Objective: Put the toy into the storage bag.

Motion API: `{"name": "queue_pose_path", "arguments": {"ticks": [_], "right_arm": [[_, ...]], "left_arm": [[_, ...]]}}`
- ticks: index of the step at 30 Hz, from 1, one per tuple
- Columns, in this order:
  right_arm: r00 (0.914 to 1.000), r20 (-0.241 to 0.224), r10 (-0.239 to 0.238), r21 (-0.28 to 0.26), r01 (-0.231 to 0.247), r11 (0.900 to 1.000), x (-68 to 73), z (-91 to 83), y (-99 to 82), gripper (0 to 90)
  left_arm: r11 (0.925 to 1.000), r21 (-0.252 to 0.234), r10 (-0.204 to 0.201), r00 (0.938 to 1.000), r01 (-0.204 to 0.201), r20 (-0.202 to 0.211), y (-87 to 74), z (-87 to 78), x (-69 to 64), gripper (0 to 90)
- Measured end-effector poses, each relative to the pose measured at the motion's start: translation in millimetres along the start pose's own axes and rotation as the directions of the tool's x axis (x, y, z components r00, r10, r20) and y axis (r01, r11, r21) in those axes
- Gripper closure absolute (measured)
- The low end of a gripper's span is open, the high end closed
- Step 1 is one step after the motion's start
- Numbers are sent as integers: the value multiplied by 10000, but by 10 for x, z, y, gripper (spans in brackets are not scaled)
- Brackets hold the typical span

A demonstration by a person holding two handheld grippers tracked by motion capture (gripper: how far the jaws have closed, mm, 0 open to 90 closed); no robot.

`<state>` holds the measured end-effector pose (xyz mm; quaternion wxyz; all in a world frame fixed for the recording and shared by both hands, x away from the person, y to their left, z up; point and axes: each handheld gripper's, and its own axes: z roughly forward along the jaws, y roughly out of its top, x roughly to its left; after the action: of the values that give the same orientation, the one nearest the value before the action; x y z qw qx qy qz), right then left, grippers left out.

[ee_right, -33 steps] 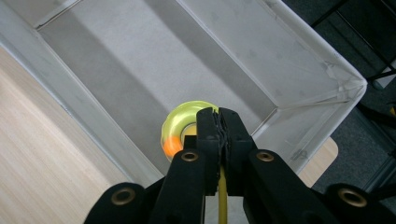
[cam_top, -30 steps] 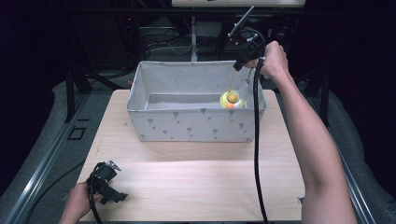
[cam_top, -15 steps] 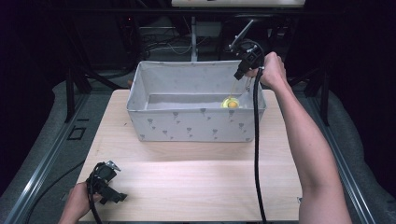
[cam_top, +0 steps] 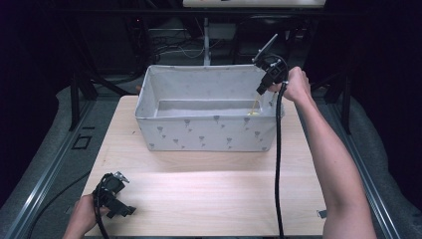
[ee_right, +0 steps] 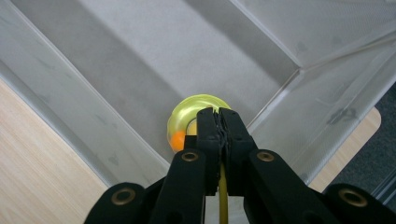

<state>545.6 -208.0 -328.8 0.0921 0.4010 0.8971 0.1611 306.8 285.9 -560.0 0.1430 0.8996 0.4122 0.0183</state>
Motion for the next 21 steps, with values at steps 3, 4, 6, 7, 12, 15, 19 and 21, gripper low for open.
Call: {"name": "queue_pose_path", "arguments": {"ticks": [3,4,6,7,12,15,19,21], "right_arm": [[10000,-30,-8,119,8,9999,-22,34,-50,884],[10000,-23,61,140,-60,9999,-28,48,-70,884],[9999,-44,100,253,-98,9996,-43,79,-113,884],[9997,-133,214,271,-211,9994,-43,92,-125,884],[9997,-101,237,572,-230,9981,-78,188,-188,883],[9995,-156,275,707,-264,9971,-89,227,-207,882],[9991,-192,381,658,-368,9972,-101,245,-228,881],[9995,-98,313,726,-305,9969,-98,236,-229,880]], "left_arm": [[10000,-7,7,10000,-7,0,2,1,-2,2],[10000,-6,6,10000,-6,11,3,2,-3,2],[10000,-1,24,10000,-24,14,5,3,-3,2],[10000,17,38,10000,-38,26,6,2,-2,2],[10000,22,28,10000,-28,47,6,3,-5,2],[10000,3,45,10000,-45,45,8,3,-2,2],[10000,-26,32,10000,-32,20,7,3,-1,2],[10000,-29,27,10000,-27,31,6,4,-3,2]]}}
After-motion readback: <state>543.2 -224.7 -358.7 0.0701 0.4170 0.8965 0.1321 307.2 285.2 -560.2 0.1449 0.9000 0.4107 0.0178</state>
